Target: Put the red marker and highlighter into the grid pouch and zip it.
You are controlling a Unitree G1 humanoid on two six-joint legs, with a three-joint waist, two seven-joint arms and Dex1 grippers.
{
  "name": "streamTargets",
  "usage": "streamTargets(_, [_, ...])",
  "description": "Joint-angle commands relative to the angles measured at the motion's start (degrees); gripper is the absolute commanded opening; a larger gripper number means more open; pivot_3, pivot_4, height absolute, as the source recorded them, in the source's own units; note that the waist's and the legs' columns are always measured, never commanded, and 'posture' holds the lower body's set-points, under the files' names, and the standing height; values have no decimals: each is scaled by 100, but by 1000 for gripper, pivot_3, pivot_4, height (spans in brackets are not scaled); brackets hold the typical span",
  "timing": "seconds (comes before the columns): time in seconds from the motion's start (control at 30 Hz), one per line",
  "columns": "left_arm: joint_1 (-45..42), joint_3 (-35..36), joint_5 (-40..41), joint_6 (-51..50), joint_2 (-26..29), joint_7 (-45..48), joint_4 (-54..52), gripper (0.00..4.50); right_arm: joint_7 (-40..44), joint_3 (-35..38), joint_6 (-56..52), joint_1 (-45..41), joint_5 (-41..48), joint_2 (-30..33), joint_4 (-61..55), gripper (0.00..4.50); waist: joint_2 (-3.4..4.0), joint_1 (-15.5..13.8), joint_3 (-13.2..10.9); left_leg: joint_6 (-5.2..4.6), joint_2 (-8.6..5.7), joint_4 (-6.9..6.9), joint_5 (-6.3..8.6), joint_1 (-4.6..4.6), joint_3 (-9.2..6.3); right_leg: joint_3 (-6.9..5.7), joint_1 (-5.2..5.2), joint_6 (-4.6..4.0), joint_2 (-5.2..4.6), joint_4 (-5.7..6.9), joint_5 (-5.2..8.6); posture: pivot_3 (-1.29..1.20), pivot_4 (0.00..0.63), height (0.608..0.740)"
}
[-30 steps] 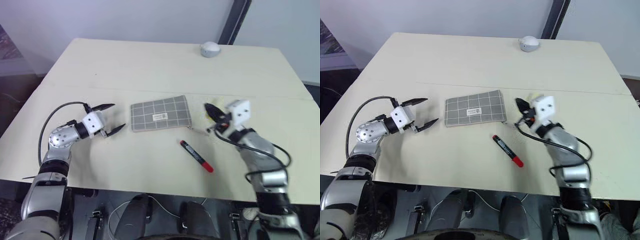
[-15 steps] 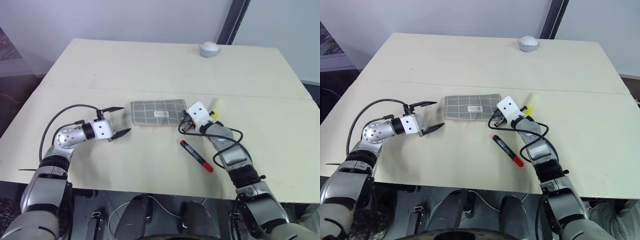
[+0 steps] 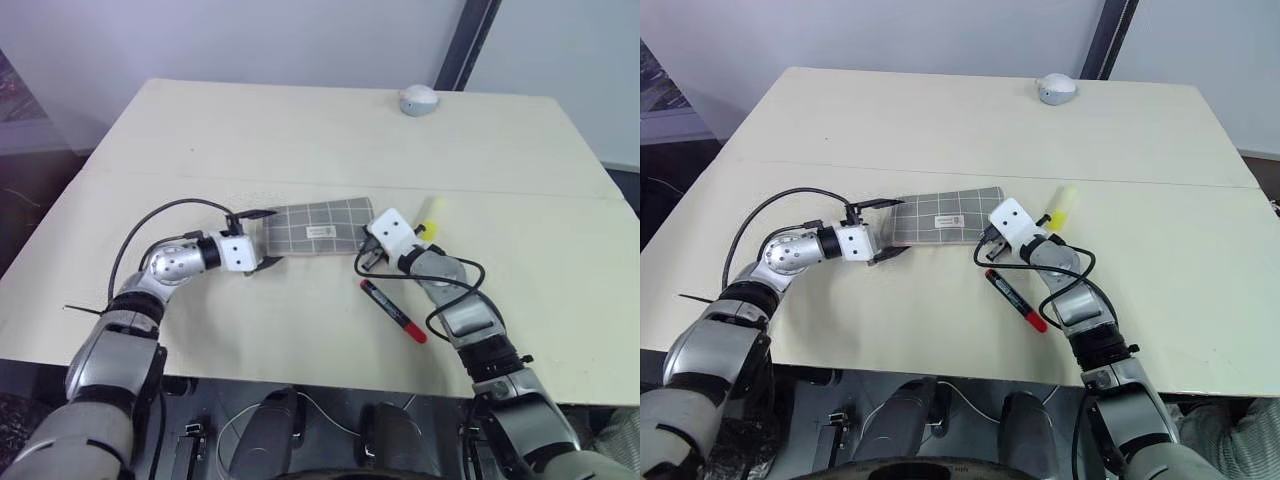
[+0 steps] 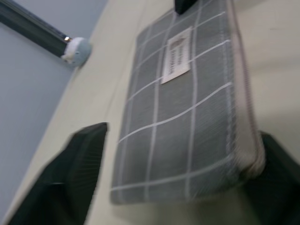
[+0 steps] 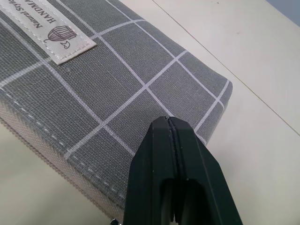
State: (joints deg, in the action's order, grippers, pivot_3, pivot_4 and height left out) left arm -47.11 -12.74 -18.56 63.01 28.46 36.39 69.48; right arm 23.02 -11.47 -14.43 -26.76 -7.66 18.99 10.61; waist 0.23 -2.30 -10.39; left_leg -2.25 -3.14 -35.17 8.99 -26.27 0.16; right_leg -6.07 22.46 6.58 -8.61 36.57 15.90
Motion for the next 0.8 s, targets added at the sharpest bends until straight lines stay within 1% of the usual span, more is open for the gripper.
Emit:
streamTargets(0.03, [44, -78, 32, -259, -76, 232, 183, 2047, 20, 93, -64, 91, 41, 0, -299, 0, 0, 0, 0, 0, 0, 0, 0, 0, 0, 0, 1, 0, 0, 2, 0, 0, 150, 740])
streamTargets(0.17, [83, -31, 122, -335, -100, 294, 180, 43, 23, 115, -73, 113, 46, 12, -374, 0, 7, 11, 5, 0, 1, -1, 0, 11, 0, 0, -3, 0, -1, 3, 0, 0, 150, 740])
streamTargets(0.2, [103, 17, 215, -386, -120, 384, 180, 11, 73, 167, -23, 121, 141, -3, -405, 0, 8, 12, 6, 0, 1, -1, 0, 21, 0, 0, -10, 1, -1, 3, 0, 0, 150, 740])
streamTargets(0.27, [137, 176, 483, -497, -167, 618, 167, 0, 202, 433, -44, 142, 584, -137, -595, 534, 8, 14, 5, 0, 1, 0, 0, 31, 0, 0, -15, 1, -1, 3, 1, 0, 150, 740])
streamTargets(0.3, [151, 247, 601, -520, -174, 718, 137, 0, 169, 494, -11, 117, 607, -134, -661, 867, 8, 15, 5, 0, 1, 1, 0, 31, 0, 0, -13, 1, -2, 2, 1, 0, 150, 740])
streamTargets(0.33, [166, 368, 787, -601, -197, 851, 97, 0, 178, 555, 2, 110, 660, -126, -795, 1327, 8, 15, 5, 0, 1, 0, 0, 31, 0, 1, -11, 1, -2, 3, 0, 0, 150, 740])
streamTargets(0.4, [202, 629, 1176, -792, -231, 1065, -17, 0, 166, 824, -245, 158, 1003, -208, -1231, 2398, 7, 18, 5, 0, 1, 0, 0, 30, 0, 0, -8, 1, -2, 2, 0, 0, 150, 740])
streamTargets(0.43, [240, 781, 1410, -925, -257, 1198, -98, 0, 223, 916, -324, 229, 1107, -153, -1490, 2985, 7, 18, 4, 0, 1, 0, 0, 30, 0, 1, -6, 1, -2, 2, 0, 0, 150, 740])
streamTargets(0.47, [281, 909, 1597, -1052, -278, 1271, -178, 0, 273, 1014, -456, 309, 1230, -105, -1734, 3473, 7, 17, 4, 0, 1, 1, 0, 29, 0, 1, -4, 1, -3, 2, 0, 0, 150, 740])
streamTargets(0.53, [391, 1129, 1915, -1253, -320, 1374, -369, 0, 386, 1246, -968, 488, 1591, -25, -2210, 4479, 0, 15, 0, 0, 2, 3, 1, 27, -2, 1, -3, 1, -3, 0, 0, 0, 150, 740])
streamTargets(0.63, [567, 1261, 2152, -1425, -385, 1443, -694, 0, 658, 1222, -1428, 759, 1832, 219, -2676, 4479, -1, 14, 0, 0, 2, 6, 1, 23, -3, 1, -2, 1, -2, -7, 0, 0, 150, 740])
streamTargets(0.7, [651, 1217, 2035, -1373, -384, 1268, -895, 0, 598, 1189, -1634, 828, 1898, 223, -2765, 4479, -1, 20, 0, 0, 3, 6, 2, 20, -3, 1, -2, 1, -2, -15, 0, 0, 150, 740])
streamTargets(0.8, [691, 1193, 2007, -1385, -446, 1112, -1140, 0, 431, 952, -1821, 855, 1738, 165, -2638, 4479, -1, 18, -1, 0, 4, 6, 1, 13, -3, 1, -2, 2, -1, -16, 0, 0, 150, 740])
